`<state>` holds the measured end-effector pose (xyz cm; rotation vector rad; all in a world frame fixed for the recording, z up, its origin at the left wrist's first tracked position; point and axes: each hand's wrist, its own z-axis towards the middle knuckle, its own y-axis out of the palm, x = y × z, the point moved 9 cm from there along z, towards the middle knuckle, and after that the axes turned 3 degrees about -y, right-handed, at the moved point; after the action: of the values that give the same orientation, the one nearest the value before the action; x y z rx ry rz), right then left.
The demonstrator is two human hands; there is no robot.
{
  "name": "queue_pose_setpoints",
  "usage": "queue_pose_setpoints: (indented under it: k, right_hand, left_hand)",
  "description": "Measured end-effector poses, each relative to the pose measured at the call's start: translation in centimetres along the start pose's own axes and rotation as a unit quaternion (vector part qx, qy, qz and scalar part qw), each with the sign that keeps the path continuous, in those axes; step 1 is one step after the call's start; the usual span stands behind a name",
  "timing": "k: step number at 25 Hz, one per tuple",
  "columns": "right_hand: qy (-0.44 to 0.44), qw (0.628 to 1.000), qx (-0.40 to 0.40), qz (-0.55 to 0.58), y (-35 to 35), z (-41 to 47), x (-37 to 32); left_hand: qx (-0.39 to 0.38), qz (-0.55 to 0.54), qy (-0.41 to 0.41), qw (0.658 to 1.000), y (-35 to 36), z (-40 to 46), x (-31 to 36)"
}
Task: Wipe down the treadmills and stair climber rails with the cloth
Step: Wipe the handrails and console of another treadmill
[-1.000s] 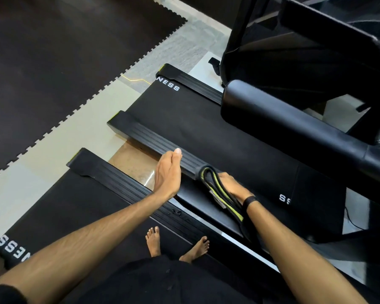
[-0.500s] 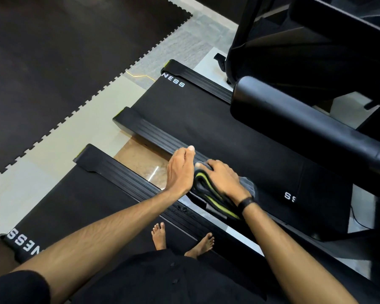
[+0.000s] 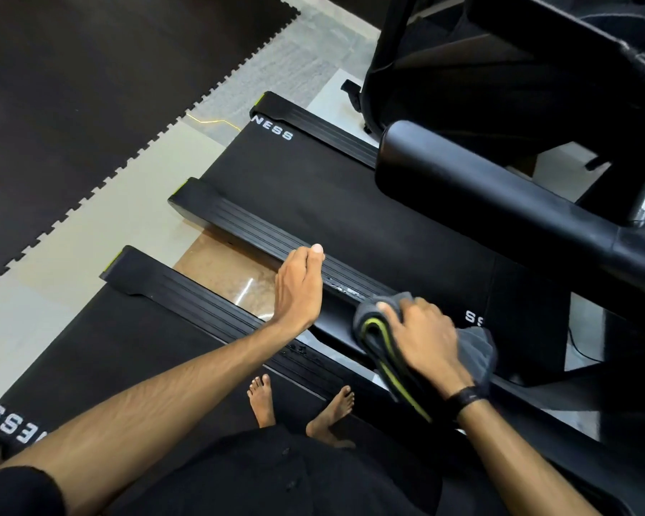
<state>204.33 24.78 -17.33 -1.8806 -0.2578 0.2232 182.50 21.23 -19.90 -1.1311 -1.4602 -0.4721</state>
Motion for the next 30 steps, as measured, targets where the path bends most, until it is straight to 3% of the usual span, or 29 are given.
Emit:
queue_pose_setpoints:
  k: [3, 7, 9, 12, 14, 16, 18, 21, 25, 28, 30]
  right_hand:
    - [-0.057, 0.997, 0.036, 0.047, -0.5, 1.6, -6.6]
    - [-0.026, 0.961, -0.137, 0.239, 2.8, 6.2, -5.7]
    - [-0.012, 0.947, -0.187, 0.26, 3.6, 6.0, -2.9]
    - [0.006, 0.971, -0.156, 0.179, 3.0, 2.5, 2.1]
    - [0.004, 0.997, -0.061, 0.044, 1.1, -0.7, 3.1]
    - [-0.026, 0.999, 0.022, -0.021, -0.2, -3.0, 0.1]
    - [-0.054, 0.996, 0.076, -0.012, -0.8, -3.6, -3.1]
    - [-0.075, 0.993, 0.001, 0.086, -0.2, -0.7, -3.4]
    - [-0.02, 0.964, -0.149, 0.222, 3.1, 1.4, 5.0]
    - [0.015, 0.972, -0.145, 0.186, 3.9, -1.5, 12.3]
    - [-0.019, 0.992, -0.058, 0.111, 2.7, -4.6, 14.7]
  left_hand:
    - [-0.005, 0.002, 0.004, 1.0, -0.2, -0.1, 0.0]
    - [-0.008, 0.041, 0.016, 0.999, -0.3, -0.2, 0.5]
    - [-0.004, 0.069, 0.027, 0.997, -0.4, -0.5, 0.7]
    - [0.013, 0.087, 0.034, 0.996, -0.5, -0.5, 0.9]
    - [0.016, 0.088, 0.043, 0.995, -0.3, -0.6, 1.2]
    - [0.006, 0.125, 0.082, 0.989, 0.1, -0.7, 2.2]
    - [0.015, 0.184, 0.158, 0.97, 0.3, -1.3, 3.9]
    - [0.035, 0.246, 0.242, 0.938, 0.9, -3.4, 6.3]
    - [-0.013, 0.288, 0.273, 0.918, 5.4, -5.9, 7.8]
    - [-0.021, 0.304, 0.267, 0.914, 7.4, -7.1, 8.0]
    - [-0.025, 0.327, 0.272, 0.905, 8.5, -8.0, 7.5]
